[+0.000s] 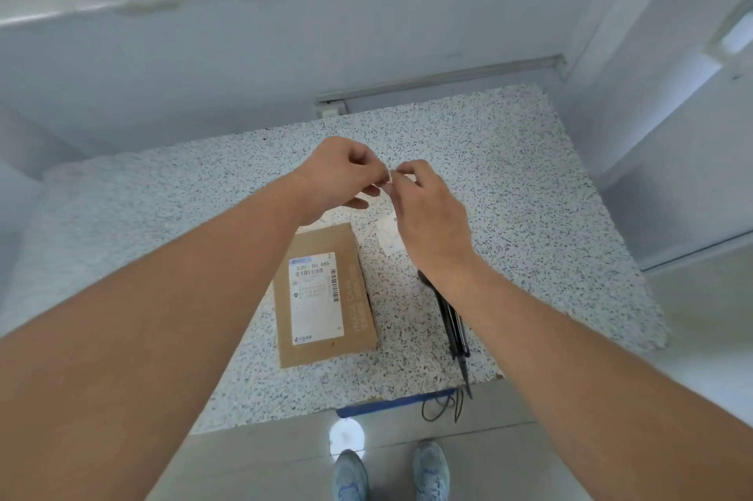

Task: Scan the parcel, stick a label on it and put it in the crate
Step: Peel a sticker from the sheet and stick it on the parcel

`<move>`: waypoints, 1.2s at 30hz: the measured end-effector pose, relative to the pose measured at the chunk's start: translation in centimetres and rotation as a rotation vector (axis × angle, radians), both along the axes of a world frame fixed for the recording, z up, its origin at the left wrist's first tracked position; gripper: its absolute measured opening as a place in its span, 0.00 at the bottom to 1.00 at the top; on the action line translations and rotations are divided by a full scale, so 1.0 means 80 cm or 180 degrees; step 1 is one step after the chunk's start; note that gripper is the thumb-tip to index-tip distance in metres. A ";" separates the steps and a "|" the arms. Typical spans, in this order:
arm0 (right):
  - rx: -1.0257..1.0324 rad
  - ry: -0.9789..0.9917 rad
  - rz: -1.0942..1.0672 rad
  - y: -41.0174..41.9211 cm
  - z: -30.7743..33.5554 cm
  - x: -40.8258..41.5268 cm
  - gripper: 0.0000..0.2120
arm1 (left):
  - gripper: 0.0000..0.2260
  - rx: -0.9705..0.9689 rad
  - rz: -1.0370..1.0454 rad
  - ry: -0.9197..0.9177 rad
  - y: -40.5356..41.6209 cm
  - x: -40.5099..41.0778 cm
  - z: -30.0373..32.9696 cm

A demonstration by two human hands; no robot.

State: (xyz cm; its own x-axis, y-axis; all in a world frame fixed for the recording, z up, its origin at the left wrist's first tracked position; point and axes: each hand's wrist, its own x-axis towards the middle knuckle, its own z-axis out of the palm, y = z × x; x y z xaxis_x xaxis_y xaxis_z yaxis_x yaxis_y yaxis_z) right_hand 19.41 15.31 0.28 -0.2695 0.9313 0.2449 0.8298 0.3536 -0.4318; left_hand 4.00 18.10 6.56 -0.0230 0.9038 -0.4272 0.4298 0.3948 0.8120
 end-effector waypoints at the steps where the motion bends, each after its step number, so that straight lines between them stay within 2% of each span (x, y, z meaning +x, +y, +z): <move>1: 0.0027 0.0033 0.0018 -0.004 0.007 0.000 0.11 | 0.07 0.0042 -0.0033 -0.0019 -0.005 -0.002 0.008; 4: 0.0049 0.0299 0.0119 -0.019 0.031 -0.002 0.15 | 0.05 0.0192 -0.0110 -0.0063 -0.025 -0.007 0.034; 7: -0.0328 0.0904 0.0079 -0.040 0.059 -0.009 0.21 | 0.05 0.0281 -0.0250 -0.0192 -0.044 -0.016 0.054; 9: -0.0555 0.1307 -0.0071 -0.054 0.074 -0.015 0.21 | 0.06 0.0321 -0.0341 -0.0263 -0.056 -0.022 0.065; 15: -0.0708 0.2059 -0.0214 -0.078 0.109 -0.038 0.19 | 0.05 0.0489 -0.0408 -0.0626 -0.087 -0.042 0.096; 20: -0.0788 0.2388 0.0087 -0.092 0.138 -0.053 0.19 | 0.04 0.0522 -0.0494 -0.0956 -0.107 -0.069 0.127; 26: -0.0646 0.2603 -0.0187 -0.105 0.178 -0.074 0.08 | 0.04 0.0636 -0.0560 -0.1039 -0.130 -0.091 0.159; 30: -0.0626 0.2680 -0.0117 -0.118 0.215 -0.084 0.03 | 0.04 0.0734 -0.0624 -0.1137 -0.145 -0.103 0.189; 36: -0.0383 0.2576 0.0088 -0.135 0.272 -0.088 0.03 | 0.05 0.1014 -0.0776 -0.1179 -0.163 -0.121 0.239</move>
State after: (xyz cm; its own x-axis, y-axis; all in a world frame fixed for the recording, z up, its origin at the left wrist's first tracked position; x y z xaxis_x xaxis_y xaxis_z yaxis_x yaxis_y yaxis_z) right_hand 12.34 4.53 22.08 -0.0755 0.9592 0.2723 0.2364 0.2825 -0.9297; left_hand -5.70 5.09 25.70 0.3034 0.9502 -0.0711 0.1404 0.0292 0.9897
